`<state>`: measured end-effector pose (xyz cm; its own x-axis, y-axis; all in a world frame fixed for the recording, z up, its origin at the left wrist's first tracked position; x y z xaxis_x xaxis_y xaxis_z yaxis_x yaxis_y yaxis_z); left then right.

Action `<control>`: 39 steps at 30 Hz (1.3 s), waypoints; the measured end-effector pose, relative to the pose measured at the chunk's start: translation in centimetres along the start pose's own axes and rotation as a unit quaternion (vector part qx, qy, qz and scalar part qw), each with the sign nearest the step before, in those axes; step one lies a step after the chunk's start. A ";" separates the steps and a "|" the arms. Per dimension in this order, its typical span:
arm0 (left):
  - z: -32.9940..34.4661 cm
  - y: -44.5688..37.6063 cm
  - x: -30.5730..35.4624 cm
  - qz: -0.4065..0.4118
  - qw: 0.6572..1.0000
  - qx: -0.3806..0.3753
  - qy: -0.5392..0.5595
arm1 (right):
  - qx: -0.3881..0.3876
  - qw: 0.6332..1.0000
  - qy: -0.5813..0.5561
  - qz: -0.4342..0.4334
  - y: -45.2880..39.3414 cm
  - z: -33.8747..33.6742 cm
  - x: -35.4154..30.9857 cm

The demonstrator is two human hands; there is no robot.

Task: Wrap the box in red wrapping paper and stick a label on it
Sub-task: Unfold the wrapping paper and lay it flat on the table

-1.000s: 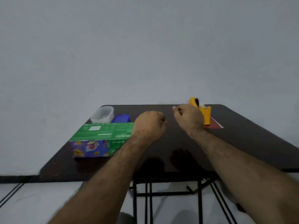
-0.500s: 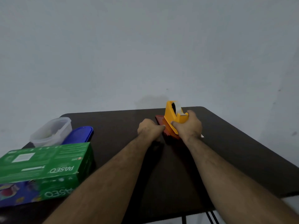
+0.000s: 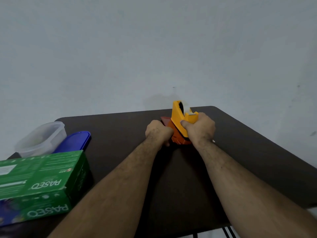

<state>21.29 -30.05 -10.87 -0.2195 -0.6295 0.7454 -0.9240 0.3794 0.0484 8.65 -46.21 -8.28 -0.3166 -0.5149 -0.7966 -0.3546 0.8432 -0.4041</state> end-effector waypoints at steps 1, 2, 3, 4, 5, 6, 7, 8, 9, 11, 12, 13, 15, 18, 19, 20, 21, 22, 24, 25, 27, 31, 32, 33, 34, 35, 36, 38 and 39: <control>-0.3 0.1 -0.2 -0.003 1.000 0.002 0.005 | 0.004 1.000 -0.008 -0.003 0.1 -0.2 -0.2; -0.6 0.2 -0.5 -0.006 1.000 0.004 0.009 | 0.009 1.000 -0.015 -0.003 0.2 -0.4 -0.3; -0.9 0.4 -0.8 -0.008 1.000 0.005 0.009 | 0.014 1.000 -0.022 0.000 0.3 -0.6 -0.3; -1.4 0.7 -1.0 -0.010 1.000 0.006 0.005 | 0.019 0.999 -0.030 0.006 0.4 -0.9 -0.4; -1.9 0.9 -1.3 -0.011 1.000 0.008 -0.001 | 0.023 0.999 -0.036 0.013 0.4 -1.1 -0.2; -2.4 1.1 -1.5 -0.011 1.000 0.012 -0.010 | 0.027 0.999 -0.041 0.017 0.5 -1.3 -0.1; -3.1 1.3 -1.7 -0.009 1.000 0.017 -0.019 | 0.029 0.998 -0.044 0.019 0.5 -1.5 0.0; -3.9 1.6 -1.9 -0.006 0.999 0.025 -0.031 | 0.031 0.998 -0.045 0.022 0.6 -1.8 0.1; -4.7 1.9 -2.0 -0.004 0.998 0.034 -0.047 | 0.034 0.998 -0.044 0.028 0.7 -2.1 0.2; -6.5 2.7 -2.1 0.005 0.995 0.057 -0.083 | 0.036 0.998 -0.045 0.041 0.9 -2.5 0.5; -7.3 3.0 -2.2 0.008 0.993 0.065 -0.093 | 0.034 0.997 -0.046 0.046 1.1 -2.6 0.6; -8.0 3.2 -2.1 0.009 0.993 0.071 -0.098 | 0.032 0.997 -0.045 0.050 1.0 -2.5 0.7; -9.2 4.0 -2.4 0.008 0.992 0.075 -0.101 | 0.029 0.997 -0.041 0.054 1.5 -2.7 0.5; -10.5 5.2 -2.8 0.008 0.991 0.081 -0.103 | 0.029 0.998 -0.038 0.047 2.2 -2.7 0.0; -10.7 5.5 -2.9 0.009 0.991 0.083 -0.101 | 0.031 0.998 -0.038 0.046 2.4 -2.6 -0.1; -11.0 5.8 -3.0 0.009 0.991 0.084 -0.100 | 0.031 0.998 -0.039 0.042 2.5 -2.6 -0.3; -11.2 6.0 -3.1 0.010 0.992 0.084 -0.098 | 0.031 0.998 -0.038 0.038 2.7 -2.4 -0.5; -11.4 6.3 -3.1 0.011 0.992 0.084 -0.096 | 0.030 0.998 -0.032 0.040 2.8 -2.4 -0.5; -11.7 6.8 -3.0 0.015 0.992 0.082 -0.094 | 0.026 0.998 -0.023 0.053 3.0 -2.2 -0.3; -11.8 7.1 -3.0 0.018 0.992 0.082 -0.095 | 0.023 0.998 -0.020 0.058 3.1 -2.2 -0.1; -12.0 7.4 -2.9 0.023 0.992 0.084 -0.093 | 0.017 0.998 -0.019 0.058 3.2 -2.1 0.0; -12.7 8.1 -2.6 0.036 0.993 0.083 -0.082 | -0.006 0.999 -0.006 0.051 3.5 -1.8 0.0; -12.9 8.2 -2.6 0.040 0.993 0.081 -0.076 | -0.013 0.999 -0.007 0.050 3.7 -1.7 -0.1; -13.1 8.5 -2.6 0.045 0.993 0.080 -0.069 | -0.018 0.999 -0.009 0.048 4.0 -1.7 -0.2; -13.3 8.6 -2.5 0.049 0.994 0.077 -0.061 | -0.015 0.999 -0.013 0.039 4.2 -1.8 -0.5; -13.4 8.7 -2.5 0.052 0.995 0.073 -0.052 | -0.001 1.000 -0.017 0.012 4.4 -2.0 -1.2; -13.6 8.7 -2.5 0.055 0.995 0.070 -0.039 | 0.015 0.999 -0.027 -0.037 4.6 -2.3 -2.5; -14.5 9.0 -2.2 0.063 0.996 0.070 -0.009 | 0.029 0.984 -0.067 -0.162 5.8 -3.0 -6.4; -15.1 9.2 -2.0 0.069 0.995 0.075 0.009 | 0.024 0.972 -0.093 -0.215 6.8 -3.4 -8.4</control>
<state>17.99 -15.03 -1.88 -0.3435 -0.5646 0.7505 -0.9217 0.3561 -0.1539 5.91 -36.74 -2.82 0.0190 -0.7884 -0.6149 -0.3761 0.5642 -0.7350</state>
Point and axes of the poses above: each hand's wrist, its own y-axis away from the middle knuckle, its own z-axis out of the palm, x = y × z, the point moved 9 cm from there along -y, towards the middle knuckle, and after that the axes turned 5 degrees about -y, right-handed, at the moved point
